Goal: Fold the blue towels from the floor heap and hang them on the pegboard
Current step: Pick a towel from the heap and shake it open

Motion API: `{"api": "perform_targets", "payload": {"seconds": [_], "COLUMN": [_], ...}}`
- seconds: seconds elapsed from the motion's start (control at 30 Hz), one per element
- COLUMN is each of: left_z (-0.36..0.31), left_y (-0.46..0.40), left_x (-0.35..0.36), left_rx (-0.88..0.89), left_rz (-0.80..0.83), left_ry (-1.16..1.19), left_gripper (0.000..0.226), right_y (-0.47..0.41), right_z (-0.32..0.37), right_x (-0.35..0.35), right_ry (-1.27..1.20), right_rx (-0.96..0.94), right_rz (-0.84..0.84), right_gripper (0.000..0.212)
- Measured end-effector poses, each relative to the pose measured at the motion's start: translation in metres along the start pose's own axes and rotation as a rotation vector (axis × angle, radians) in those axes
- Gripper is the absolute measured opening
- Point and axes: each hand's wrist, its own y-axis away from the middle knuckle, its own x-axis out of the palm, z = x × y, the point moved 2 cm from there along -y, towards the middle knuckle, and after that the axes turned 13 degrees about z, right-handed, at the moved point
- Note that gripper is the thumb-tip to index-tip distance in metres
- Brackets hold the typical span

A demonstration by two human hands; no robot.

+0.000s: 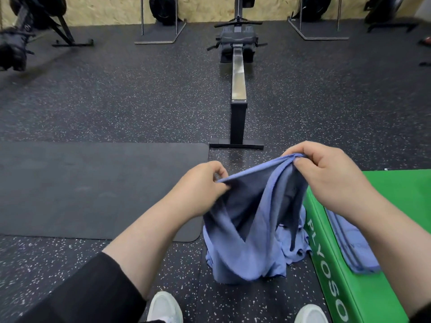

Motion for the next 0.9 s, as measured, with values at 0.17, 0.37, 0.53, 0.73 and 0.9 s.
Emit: {"api": "perform_targets", "payload": {"seconds": [0.17, 0.37, 0.53, 0.73, 0.9], "left_z": [0.025, 0.048, 0.058, 0.053, 0.032], "left_y": [0.006, 0.017, 0.026, 0.032, 0.030], "left_x": [-0.019, -0.044, -0.055, -0.063, -0.035], "left_rx": [-0.167, -0.309, -0.346, -0.257, -0.183], "left_rz": [-0.050, -0.100, -0.085, -0.257, -0.051], "left_ry": [-0.168, -0.288, -0.099, 0.170, -0.035], "left_gripper": [0.018, 0.015, 0.021, 0.021, 0.017], "right_y": [0.001, 0.001, 0.002, 0.011, 0.015], "right_z": [-0.017, -0.030, -0.044, -0.040, -0.031], "right_x": [-0.006, -0.014, -0.020, -0.025, -0.015], "right_ry": [0.004, 0.043, -0.027, -0.184, -0.041], "right_rx": [0.075, 0.165, 0.265, 0.292, 0.270], "right_rz": [-0.039, -0.109, -0.169, -0.167, -0.041], "right_gripper": [0.031, 0.032, 0.031, 0.034, 0.028]}}
